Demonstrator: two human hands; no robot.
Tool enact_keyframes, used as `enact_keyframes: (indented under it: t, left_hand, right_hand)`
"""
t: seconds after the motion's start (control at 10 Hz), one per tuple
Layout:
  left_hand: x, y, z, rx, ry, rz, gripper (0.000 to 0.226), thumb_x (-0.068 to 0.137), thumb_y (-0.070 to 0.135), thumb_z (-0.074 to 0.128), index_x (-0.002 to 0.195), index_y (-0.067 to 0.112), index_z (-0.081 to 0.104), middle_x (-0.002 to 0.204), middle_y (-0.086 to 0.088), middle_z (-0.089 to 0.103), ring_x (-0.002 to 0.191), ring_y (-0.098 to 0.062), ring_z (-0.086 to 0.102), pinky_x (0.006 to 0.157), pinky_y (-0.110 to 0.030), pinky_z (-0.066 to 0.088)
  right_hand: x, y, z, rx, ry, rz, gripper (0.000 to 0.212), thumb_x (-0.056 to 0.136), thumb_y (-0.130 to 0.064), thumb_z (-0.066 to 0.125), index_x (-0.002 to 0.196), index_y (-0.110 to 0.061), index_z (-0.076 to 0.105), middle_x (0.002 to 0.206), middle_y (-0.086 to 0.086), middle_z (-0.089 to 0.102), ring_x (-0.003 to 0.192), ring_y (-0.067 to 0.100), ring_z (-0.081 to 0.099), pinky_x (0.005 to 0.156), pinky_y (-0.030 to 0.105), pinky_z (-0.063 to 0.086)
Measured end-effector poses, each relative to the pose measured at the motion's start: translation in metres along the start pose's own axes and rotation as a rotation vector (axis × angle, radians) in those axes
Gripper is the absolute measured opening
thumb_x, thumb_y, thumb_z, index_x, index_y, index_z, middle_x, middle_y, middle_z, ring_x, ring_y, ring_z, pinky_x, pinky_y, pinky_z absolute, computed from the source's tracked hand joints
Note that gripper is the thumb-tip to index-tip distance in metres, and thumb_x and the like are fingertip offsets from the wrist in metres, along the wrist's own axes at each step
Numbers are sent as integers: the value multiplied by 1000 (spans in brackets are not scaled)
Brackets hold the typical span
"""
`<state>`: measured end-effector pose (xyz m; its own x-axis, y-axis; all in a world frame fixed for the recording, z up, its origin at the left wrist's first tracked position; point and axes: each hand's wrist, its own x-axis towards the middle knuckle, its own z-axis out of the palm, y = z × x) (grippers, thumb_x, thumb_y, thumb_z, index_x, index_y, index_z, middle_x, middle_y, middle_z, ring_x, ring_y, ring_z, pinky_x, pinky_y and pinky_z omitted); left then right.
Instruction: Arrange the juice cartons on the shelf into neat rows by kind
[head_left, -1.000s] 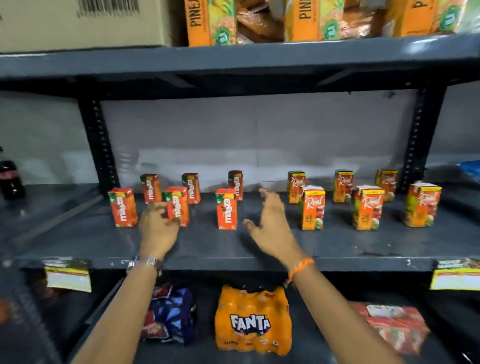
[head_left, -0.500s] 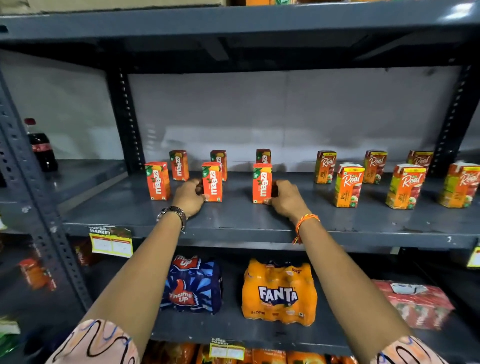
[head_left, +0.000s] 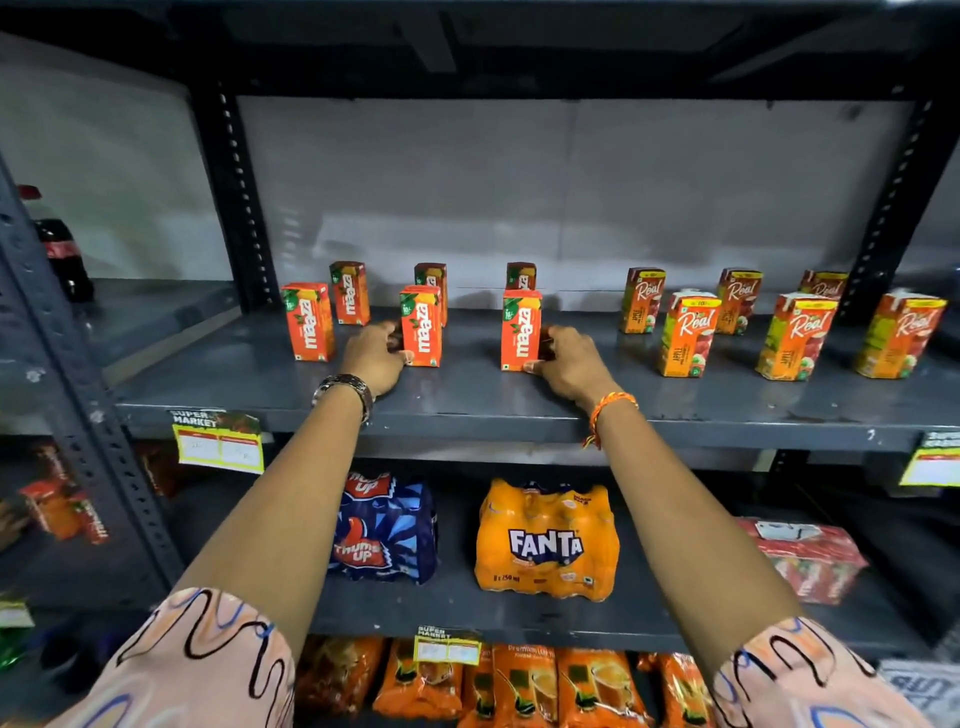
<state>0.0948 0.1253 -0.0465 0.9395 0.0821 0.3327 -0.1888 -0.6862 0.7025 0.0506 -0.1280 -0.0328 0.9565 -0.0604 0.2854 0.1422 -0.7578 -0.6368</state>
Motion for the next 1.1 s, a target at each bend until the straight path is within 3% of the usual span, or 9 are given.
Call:
enact_keyframes:
  t: [0.5,0.9,1.0,1.1]
  left_hand:
    - [4,-4,1,-14,10,-9,52,86,10,69,136,6,54,129,-12,65,119,-28,61,107,-40,44]
    - [1,0,0,16,-2,3,35,87,9,68,122,8,63,123,-10,69,115,-29,63,104,-41,47]
    - [-4,5,-5,24,-38,-19,40,88,11,67,128,8,59,127,-11,66,118,-29,61,105,-42,45]
    - [-5,6,-7,-51,-78,-36,58,90,14,65,144,8,44,139,-12,58,128,-29,54,111,-44,40]
  right_hand:
    - [7,6,5,5,-5,13,50,83,-21,76,128,-6,59,129,13,67,120,30,62,106,43,46]
    - [5,4,3,0,-7,23,49,85,-22,74,128,-6,58,130,15,65,121,32,61,106,45,46]
    - [-1,-2,-3,20,-42,31,50,85,-21,74,130,-6,57,132,14,65,122,31,60,107,43,45]
    - [-3,-1,-11,89,-48,58,62,83,-20,76,136,-7,48,135,13,61,126,29,57,107,40,43]
